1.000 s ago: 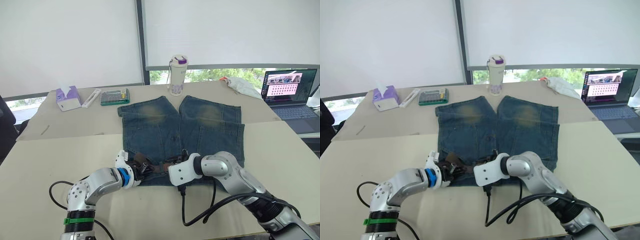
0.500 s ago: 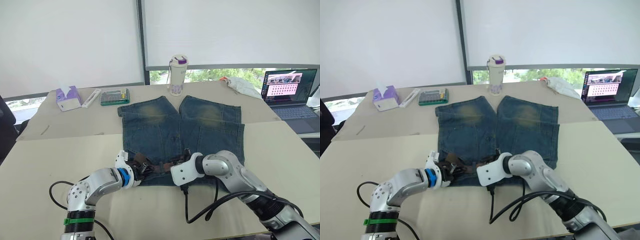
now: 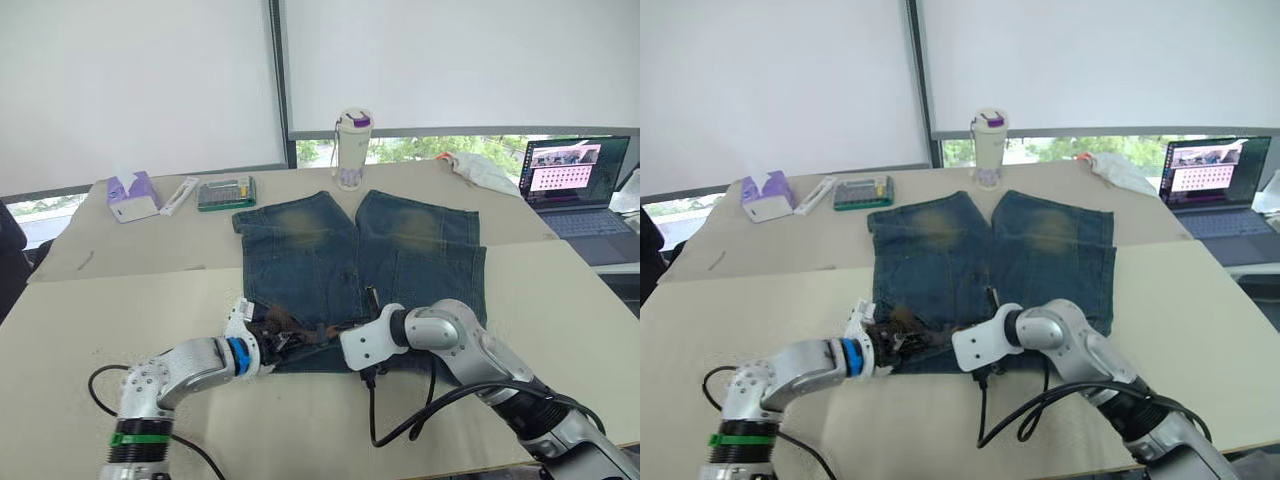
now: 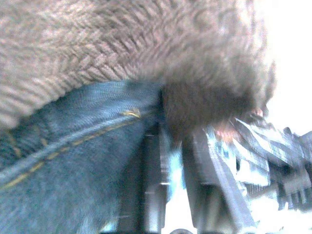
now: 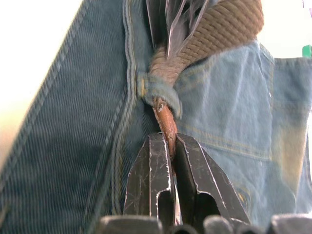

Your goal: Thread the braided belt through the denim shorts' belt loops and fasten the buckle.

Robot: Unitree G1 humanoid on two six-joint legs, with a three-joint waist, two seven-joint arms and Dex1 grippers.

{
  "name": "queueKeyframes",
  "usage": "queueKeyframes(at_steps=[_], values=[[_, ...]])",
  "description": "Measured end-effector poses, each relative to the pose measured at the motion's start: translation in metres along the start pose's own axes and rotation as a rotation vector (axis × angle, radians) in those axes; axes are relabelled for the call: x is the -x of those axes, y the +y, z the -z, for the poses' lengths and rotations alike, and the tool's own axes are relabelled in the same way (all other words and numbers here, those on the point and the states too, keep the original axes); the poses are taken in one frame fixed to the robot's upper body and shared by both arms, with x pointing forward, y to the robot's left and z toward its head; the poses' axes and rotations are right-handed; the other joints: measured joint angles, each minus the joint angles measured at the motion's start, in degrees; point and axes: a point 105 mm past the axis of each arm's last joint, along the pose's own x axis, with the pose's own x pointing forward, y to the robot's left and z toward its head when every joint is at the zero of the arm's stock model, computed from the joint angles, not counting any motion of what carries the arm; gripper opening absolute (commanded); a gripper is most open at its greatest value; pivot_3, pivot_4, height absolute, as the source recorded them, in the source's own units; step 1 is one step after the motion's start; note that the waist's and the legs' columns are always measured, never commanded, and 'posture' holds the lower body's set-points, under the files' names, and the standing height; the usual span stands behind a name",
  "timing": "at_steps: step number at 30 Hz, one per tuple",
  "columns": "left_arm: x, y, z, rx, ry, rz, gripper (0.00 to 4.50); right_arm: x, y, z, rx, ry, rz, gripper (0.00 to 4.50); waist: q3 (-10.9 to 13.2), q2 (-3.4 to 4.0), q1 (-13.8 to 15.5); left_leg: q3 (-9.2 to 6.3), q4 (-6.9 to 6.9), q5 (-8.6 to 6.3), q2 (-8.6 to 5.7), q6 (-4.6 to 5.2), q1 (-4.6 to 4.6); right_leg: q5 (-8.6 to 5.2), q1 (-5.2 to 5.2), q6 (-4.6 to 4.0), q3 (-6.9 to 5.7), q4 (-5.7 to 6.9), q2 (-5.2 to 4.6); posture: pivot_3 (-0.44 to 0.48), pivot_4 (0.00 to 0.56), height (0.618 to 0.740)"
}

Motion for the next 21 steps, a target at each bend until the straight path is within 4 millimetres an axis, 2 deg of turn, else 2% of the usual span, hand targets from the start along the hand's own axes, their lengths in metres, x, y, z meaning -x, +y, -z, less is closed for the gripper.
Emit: queueKeyframes(at_steps=[2, 3, 4, 6, 7, 9, 12, 16, 20, 21], values=[[0.017, -0.013, -0.006, -0.190, 0.002, 0.033, 2.59, 0.001, 0.001, 0.000, -0.005, -0.003, 0.003, 0.00, 0.08, 0.06, -0.43, 0.06, -0.03, 0.01, -0.01, -0.01, -0.01, -0.01, 0.00, -0.02, -0.03, 0.00, 0.01, 0.000, 0.150, 0.740], [0.022, -0.016, -0.008, -0.276, 0.007, 0.037, 2.59, 0.001, 0.001, 0.000, -0.013, -0.004, 0.005, 0.00, 0.11, 0.08, -0.53, 0.09, -0.04, 0.01, -0.02, -0.01, -0.01, -0.02, 0.01, -0.03, -0.03, -0.01, 0.00, 0.000, 0.150, 0.740], [0.030, -0.019, -0.005, -0.498, 0.052, -0.001, 2.59, 0.003, 0.002, -0.001, -0.034, -0.010, 0.015, 0.00, 0.24, 0.01, -0.78, 0.32, -0.13, 0.03, 0.01, -0.06, -0.04, -0.04, 0.00, -0.07, -0.07, -0.03, 0.04, 0.000, 0.150, 0.740], [0.041, -0.019, 0.001, -0.813, 0.155, -0.024, 2.59, 0.008, 0.003, 0.002, -0.058, -0.004, 0.026, 0.00, 0.31, 0.18, -0.81, 0.57, -0.24, 0.03, 0.00, -0.05, -0.02, -0.06, 0.06, -0.12, 0.01, -0.06, 0.02, 0.000, 0.150, 0.740], [0.042, -0.020, 0.005, -0.913, 0.195, 0.003, 2.59, 0.011, 0.003, 0.004, -0.073, 0.002, 0.031, 0.00, 0.31, 0.33, -0.67, 0.68, -0.28, 0.02, -0.02, 0.01, -0.01, -0.06, 0.10, -0.12, 0.05, -0.09, -0.03, 0.000, 0.150, 0.740], [0.036, -0.022, 0.010, -1.045, 0.226, 0.075, 3.07, 0.014, 0.001, 0.006, -0.101, 0.008, 0.045, 0.00, 0.34, 0.38, -0.48, 0.77, -0.29, -0.02, 0.19, 0.12, -0.04, -0.08, 0.09, -0.10, 0.04, -0.09, -0.04, 0.000, 0.150, 0.740], [0.022, -0.015, 0.010, -1.188, 0.223, 0.077, 4.02, 0.018, -0.001, 0.006, -0.129, 0.016, 0.061, 0.00, 0.48, 0.12, -0.52, 0.78, -0.26, -0.04, 0.40, 0.16, -0.17, -0.07, 0.07, -0.09, 0.00, -0.12, 0.01, 0.000, 0.150, 0.740], [0.012, -0.005, 0.021, -1.303, 0.286, 0.076, 4.02, 0.022, -0.002, 0.007, -0.162, 0.024, 0.074, 0.00, 0.52, 0.07, -0.80, 0.82, -0.22, -0.11, 0.40, 0.27, -0.32, -0.06, 0.04, -0.08, 0.03, -0.11, 0.01, 0.000, 0.150, 0.740], [0.001, 0.019, 0.024, -1.403, 0.316, -0.017, 2.85, 0.022, 0.002, 0.006, -0.184, 0.030, 0.075, 0.00, 0.52, 0.07, -0.70, 0.81, -0.12, -0.14, 0.40, 0.34, -0.28, -0.06, 0.04, -0.09, 0.01, -0.09, 0.02, 0.000, 0.150, 0.740], [-0.001, 0.019, 0.023, -1.439, 0.309, -0.014, 2.52, 0.022, 0.003, 0.007, -0.192, 0.035, 0.075, 0.00, 0.52, 0.07, -0.64, 0.80, -0.10, -0.16, 0.40, 0.38, -0.28, -0.05, 0.09, -0.08, 0.00, -0.08, 0.01, 0.000, 0.150, 0.740]])
